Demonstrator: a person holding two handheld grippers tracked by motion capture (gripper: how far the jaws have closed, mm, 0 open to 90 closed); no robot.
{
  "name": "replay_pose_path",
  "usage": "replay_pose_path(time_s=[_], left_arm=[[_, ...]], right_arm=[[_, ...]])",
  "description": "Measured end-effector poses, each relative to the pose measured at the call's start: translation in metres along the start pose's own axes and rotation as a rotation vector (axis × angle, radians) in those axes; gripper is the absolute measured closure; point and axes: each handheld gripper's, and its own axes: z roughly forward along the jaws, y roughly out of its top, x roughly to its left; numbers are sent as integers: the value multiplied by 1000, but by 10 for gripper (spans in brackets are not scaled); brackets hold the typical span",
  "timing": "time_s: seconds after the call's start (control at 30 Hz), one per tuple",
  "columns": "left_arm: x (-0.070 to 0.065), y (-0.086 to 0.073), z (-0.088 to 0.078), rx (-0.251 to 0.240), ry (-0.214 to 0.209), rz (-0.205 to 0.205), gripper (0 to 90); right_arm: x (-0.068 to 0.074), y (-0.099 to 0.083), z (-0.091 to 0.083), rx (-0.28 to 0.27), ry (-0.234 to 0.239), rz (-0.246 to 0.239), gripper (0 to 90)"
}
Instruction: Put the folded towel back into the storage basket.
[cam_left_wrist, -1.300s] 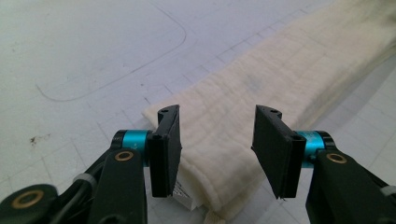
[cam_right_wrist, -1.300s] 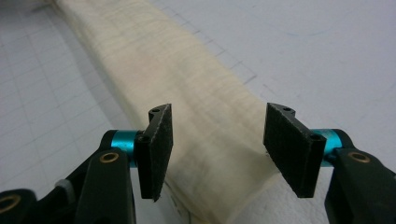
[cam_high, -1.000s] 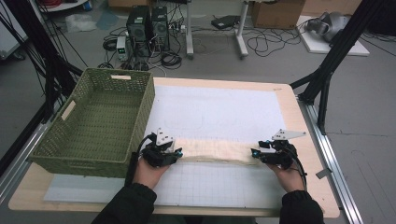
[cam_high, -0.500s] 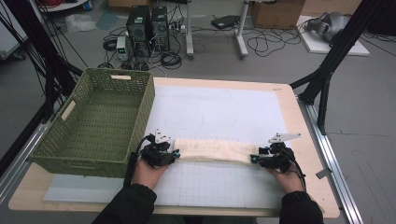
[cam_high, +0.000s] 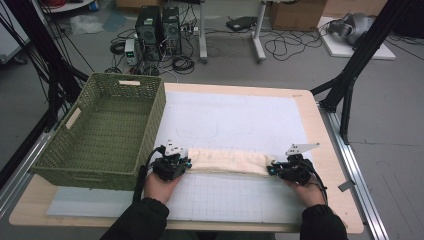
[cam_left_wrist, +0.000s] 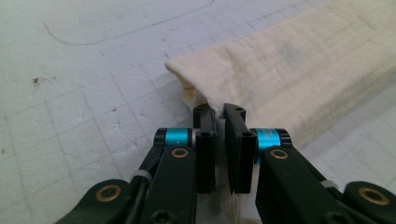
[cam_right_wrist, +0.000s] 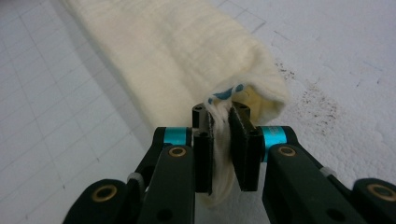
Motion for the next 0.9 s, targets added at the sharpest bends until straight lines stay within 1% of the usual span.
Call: replay_pose_path(time_s=[0.03, 0.07, 0.13, 0.2, 0.23, 0.37, 0.47, 0.5, 0.53, 0.6, 0.63, 0.67, 0.7, 0.73, 0.77, 0.8, 0.83, 0.87, 0.9], left_arm=[[0, -1, 0, -9, 2, -12, 836], [0, -1, 0, -10, 5, -15, 838], [-1, -2, -2, -11, 1, -35, 839], [-2, -4, -6, 0, -6, -44, 840], [-3, -4, -7, 3, -8, -51, 840], [-10, -10, -16, 10, -9, -56, 842], [-15, -14, -22, 19, -16, -54, 843], [-16, -15, -24, 20, -20, -60, 843], [-17, -16, -27, 24, -22, -57, 843], [-18, -20, -30, 29, -35, -58, 842], [-18, -21, -31, 30, -36, -51, 840], [-17, -21, -32, 29, -37, -41, 830], [-17, -20, -34, 21, -38, -36, 808], [-17, -18, -36, 7, -32, -26, 744], [-18, -16, -39, -8, -22, -5, 691], [-19, -13, -41, -25, -20, 19, 672], [-21, -9, -42, -32, -24, 41, 644], [-22, -5, -43, -43, -28, 69, 620], [-24, -1, -43, -62, -41, 105, 607]], right_arm=[[0, 0, 0, 0, -1, -8, 810], [-1, 1, 0, 2, -4, -18, 811], [-3, 4, -1, 9, -14, -35, 814], [-7, 8, 0, 19, -21, -41, 814], [-9, 11, 1, 18, -31, -34, 814], [-20, 22, 8, 26, -35, -59, 814], [-26, 34, 13, 28, -39, -65, 813], [-28, 38, 15, 28, -36, -67, 813], [-30, 41, 17, 27, -31, -64, 812], [-33, 45, 21, 12, -22, -55, 808], [-34, 46, 25, 15, -20, -52, 789], [-35, 45, 28, 27, -20, -46, 749], [-35, 45, 30, 22, -19, -38, 702], [-35, 44, 30, 7, -22, -21, 644], [-35, 44, 26, -11, -32, -14, 629], [-33, 45, 21, -37, -38, -9, 606], [-33, 45, 15, -68, -51, -4, 573], [-32, 45, 9, -93, -52, 2, 569], [-30, 44, 3, -111, -51, 5, 557]])
